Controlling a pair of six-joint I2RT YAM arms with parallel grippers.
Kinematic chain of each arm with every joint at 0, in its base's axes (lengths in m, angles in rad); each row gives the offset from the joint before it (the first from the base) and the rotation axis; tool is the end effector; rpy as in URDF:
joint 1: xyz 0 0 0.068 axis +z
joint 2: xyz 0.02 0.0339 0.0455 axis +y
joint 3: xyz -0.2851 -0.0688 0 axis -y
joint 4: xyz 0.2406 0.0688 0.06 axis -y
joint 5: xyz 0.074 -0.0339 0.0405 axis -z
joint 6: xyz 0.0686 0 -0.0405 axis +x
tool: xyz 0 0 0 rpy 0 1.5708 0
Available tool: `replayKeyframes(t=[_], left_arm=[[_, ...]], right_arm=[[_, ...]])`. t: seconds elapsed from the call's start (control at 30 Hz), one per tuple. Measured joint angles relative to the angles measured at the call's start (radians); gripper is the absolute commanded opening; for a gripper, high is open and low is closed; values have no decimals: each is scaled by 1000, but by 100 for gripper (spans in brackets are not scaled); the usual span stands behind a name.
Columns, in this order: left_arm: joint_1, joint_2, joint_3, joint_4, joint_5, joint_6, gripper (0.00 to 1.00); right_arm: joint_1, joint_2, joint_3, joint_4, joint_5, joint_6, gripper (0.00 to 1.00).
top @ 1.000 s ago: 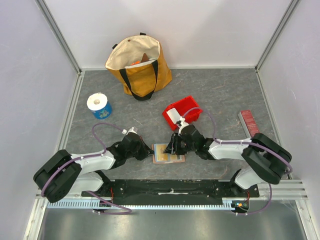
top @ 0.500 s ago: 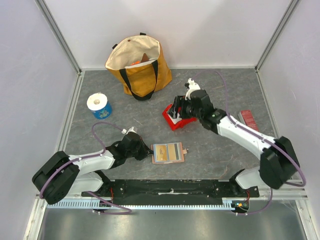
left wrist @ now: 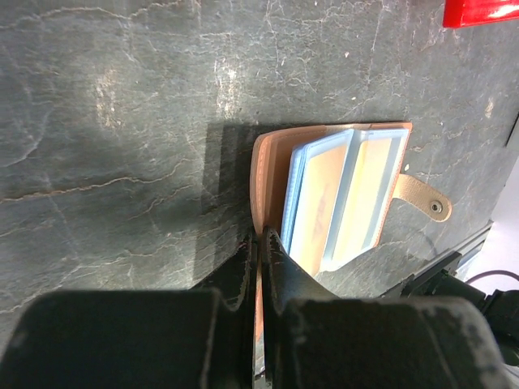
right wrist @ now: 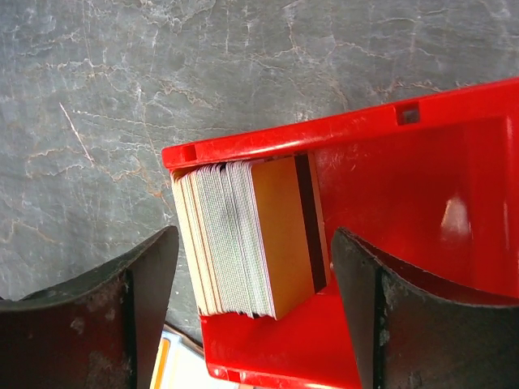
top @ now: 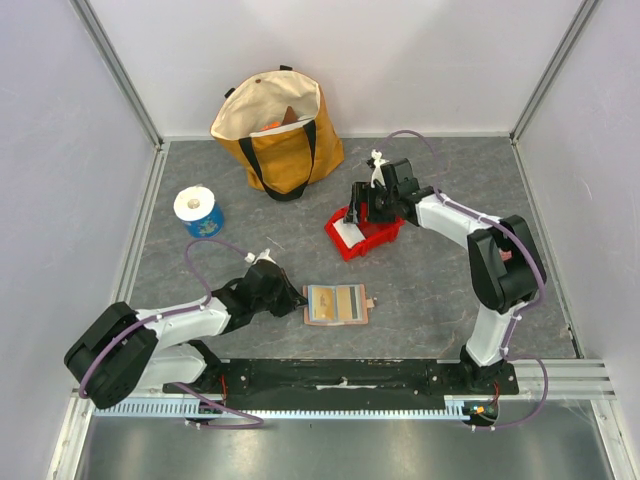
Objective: Put the credit cards into the card holder
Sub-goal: Pick up the credit card from the storage box.
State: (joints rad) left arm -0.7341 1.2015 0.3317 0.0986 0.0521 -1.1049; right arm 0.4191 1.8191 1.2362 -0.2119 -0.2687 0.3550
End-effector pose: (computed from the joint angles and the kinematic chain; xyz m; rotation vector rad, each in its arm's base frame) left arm 0.1612 -0.1502 0.1349 -0.4427 2.5125 -0.8976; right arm 0.3782 0.1884 0.2075 -0.2124 2.4290 0.6803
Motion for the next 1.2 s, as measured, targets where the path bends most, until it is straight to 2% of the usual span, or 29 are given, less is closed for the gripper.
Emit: replayKeyframes(t=[0.4,0.87,1.2], left_arm=[[10,13,5,0,2,10,2],[11,21,13,0,3,17,2],[13,21,13,0,3,18,2]], right_arm=[[-10,103,42,-8,-115,-32,84],[-20,111,44,-7,-191,-34,68],[-26,110,44,-7,-194,-34,63]])
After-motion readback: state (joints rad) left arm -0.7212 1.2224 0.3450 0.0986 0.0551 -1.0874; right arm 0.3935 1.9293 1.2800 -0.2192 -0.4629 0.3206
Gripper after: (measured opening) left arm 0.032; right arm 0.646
